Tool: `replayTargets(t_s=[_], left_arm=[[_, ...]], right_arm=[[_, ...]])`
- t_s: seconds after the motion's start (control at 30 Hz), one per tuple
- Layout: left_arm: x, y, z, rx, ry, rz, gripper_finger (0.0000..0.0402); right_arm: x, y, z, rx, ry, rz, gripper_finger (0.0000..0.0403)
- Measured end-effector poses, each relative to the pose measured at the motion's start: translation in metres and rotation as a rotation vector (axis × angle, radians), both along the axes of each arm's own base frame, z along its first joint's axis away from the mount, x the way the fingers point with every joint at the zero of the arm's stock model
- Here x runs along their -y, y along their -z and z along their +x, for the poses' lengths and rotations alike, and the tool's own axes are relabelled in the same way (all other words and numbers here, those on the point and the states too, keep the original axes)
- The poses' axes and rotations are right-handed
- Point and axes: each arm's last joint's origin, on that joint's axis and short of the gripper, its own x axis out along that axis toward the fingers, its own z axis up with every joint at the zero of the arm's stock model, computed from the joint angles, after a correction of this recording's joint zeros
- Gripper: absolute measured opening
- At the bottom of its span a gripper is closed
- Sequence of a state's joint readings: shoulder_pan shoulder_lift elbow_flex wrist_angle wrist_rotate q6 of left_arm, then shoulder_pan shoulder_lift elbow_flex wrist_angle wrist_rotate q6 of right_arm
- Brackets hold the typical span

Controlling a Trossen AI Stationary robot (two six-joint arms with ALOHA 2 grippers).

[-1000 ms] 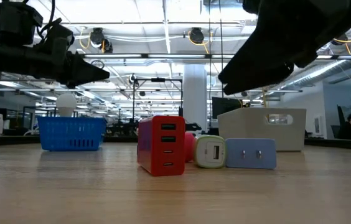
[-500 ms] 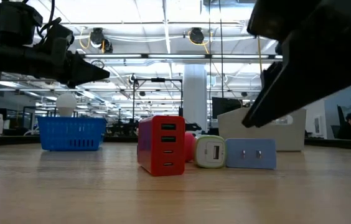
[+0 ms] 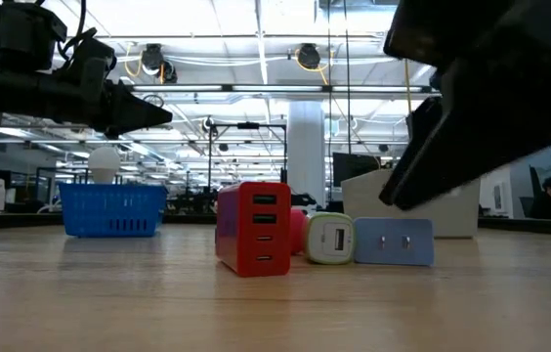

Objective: Pick & Place Office items
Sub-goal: Put the light blue charger adapter into the grey bin

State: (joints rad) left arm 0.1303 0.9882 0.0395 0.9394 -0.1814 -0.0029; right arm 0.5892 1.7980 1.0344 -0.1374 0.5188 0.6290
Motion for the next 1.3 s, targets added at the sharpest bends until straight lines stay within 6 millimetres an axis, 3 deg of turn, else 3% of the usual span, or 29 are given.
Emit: replayTargets(t_s=[0.23,0.9,1.17,1.3], left_arm=[[0.000,0.000,0.000,0.007,0.006,-0.021,0.0026],[0.001,-0.001,0.000,0.019,0.028,-0.034,0.0026],[0.001,-0.001,0.000,0.023,0.028,-0.048,0.0026],[0.001,-0.001,0.000,0.023,0.028,-0.048,0.0026]], right_arm=[[0.000,0.012,0.000,-0.033,0.031,-0.003,0.0313],[0.008,0.020,-0.002,-0.051,0.067,0.064,0.0312],[0.010,0.025,-0.002,0.001,0.056,0.095,0.0250],[0.010,0.025,-0.002,0.009,0.053,0.095,0.0250]])
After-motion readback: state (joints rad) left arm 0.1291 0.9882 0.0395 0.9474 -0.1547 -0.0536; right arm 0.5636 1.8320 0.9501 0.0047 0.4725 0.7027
